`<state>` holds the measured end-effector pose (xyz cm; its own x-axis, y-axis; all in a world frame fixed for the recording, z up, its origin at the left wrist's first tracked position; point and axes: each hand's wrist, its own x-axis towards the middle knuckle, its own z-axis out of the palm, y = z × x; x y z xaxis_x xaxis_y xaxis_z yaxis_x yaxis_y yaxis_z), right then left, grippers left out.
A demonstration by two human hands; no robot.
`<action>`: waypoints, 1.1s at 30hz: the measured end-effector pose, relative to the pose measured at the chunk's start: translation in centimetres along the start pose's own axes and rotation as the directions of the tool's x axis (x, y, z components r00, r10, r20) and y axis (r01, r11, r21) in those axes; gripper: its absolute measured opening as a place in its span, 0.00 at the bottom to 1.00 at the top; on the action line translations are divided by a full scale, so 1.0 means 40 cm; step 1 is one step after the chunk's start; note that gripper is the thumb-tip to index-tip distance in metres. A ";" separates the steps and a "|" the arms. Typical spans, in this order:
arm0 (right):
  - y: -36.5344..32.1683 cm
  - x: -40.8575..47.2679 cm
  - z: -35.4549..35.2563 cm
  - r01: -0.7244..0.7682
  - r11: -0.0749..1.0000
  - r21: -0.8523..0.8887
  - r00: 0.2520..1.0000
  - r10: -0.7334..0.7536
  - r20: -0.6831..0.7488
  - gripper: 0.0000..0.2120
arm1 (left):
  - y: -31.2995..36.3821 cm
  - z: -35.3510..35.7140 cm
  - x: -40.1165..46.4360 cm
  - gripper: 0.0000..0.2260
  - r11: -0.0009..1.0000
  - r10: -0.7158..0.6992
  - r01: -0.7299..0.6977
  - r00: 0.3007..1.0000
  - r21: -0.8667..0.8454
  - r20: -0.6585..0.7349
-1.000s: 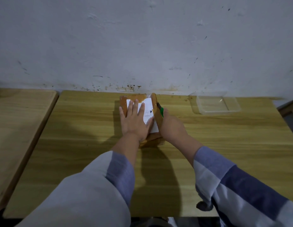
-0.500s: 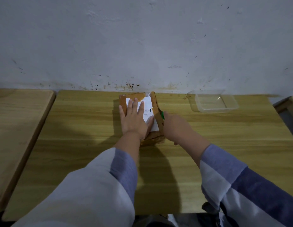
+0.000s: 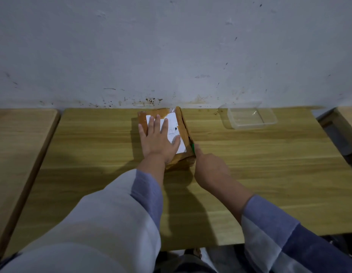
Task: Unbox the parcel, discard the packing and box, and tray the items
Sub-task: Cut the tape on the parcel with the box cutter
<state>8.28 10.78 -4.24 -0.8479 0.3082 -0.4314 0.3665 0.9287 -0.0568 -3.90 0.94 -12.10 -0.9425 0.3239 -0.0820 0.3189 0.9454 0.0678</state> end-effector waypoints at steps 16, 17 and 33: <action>0.028 0.039 0.074 -0.084 0.664 0.743 0.965 0.239 -0.105 0.26 | 0.010 -0.002 -0.042 0.32 0.999 -0.015 0.016 1.000 -0.037 0.016; 0.026 0.046 0.079 -0.086 0.653 0.752 0.963 0.248 -0.105 0.27 | 0.011 -0.003 -0.049 0.32 0.999 -0.016 0.017 1.000 -0.039 0.020; 0.118 0.226 0.002 0.004 0.674 0.739 0.972 0.172 -0.162 0.29 | 0.033 -0.016 -0.070 0.31 0.917 0.398 -0.398 0.913 -0.019 0.094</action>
<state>2.37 17.94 -8.48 -0.8227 0.4930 -0.2830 0.5268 0.4742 -0.7054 -0.91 1.27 -11.13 -0.7240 0.6753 -0.1409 0.6658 0.7375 0.1136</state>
